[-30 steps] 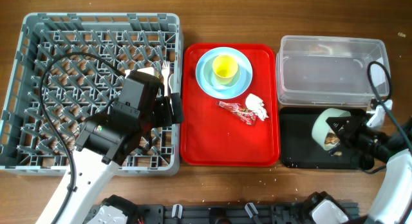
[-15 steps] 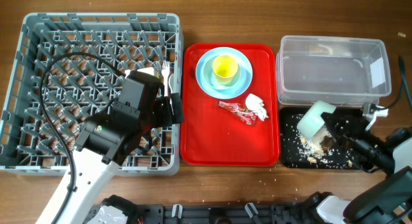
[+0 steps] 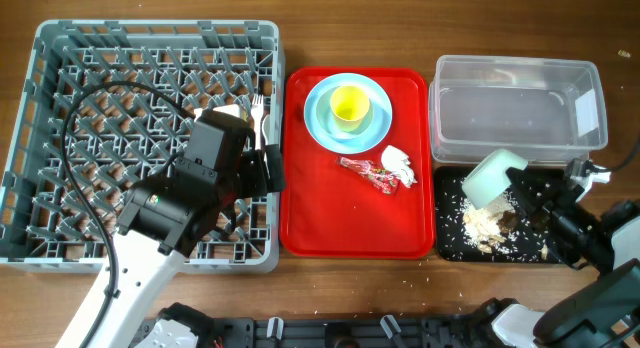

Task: Sort waste into correct bins and load items into the dishwasher rack
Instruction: 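Carry the bowl to the black tray and tip the rice out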

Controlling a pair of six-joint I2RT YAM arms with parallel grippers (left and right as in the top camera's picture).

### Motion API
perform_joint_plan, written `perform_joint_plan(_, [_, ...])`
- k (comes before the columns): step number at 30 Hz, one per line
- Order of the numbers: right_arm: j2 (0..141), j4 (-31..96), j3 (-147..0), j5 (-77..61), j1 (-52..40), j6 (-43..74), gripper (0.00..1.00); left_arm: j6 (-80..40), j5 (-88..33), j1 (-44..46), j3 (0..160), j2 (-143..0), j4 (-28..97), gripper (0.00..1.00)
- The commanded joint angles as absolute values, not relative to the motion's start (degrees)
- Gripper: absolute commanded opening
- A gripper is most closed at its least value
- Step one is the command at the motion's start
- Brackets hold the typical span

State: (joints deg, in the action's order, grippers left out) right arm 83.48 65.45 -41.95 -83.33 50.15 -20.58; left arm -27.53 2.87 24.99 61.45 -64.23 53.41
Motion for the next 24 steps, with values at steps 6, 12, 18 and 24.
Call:
perform_joint_plan(6, [83.4,67.4,-41.9,-87.2,50.3,-17.8,0.04,-27.7,2.4,24.9,61.6,-64.3,53.3,1.0])
perform_joint_plan(12, [83.4,66.8,-41.9,-85.1,50.3,-12.9,0.04,-27.7,2.4,24.9,61.6,-64.3,53.3,1.0])
perform_joint_plan(18, [83.4,67.2,-41.9,-83.3,50.3,-13.3,0.04,-27.7,2.4,24.9,61.6,-64.3,53.3,1.0])
perform_joint_plan(24, [81.6,74.4,-46.1,-72.1,50.2,-21.3,0.04,-27.7,2.4,24.9,61.6,-64.3,53.3,1.0])
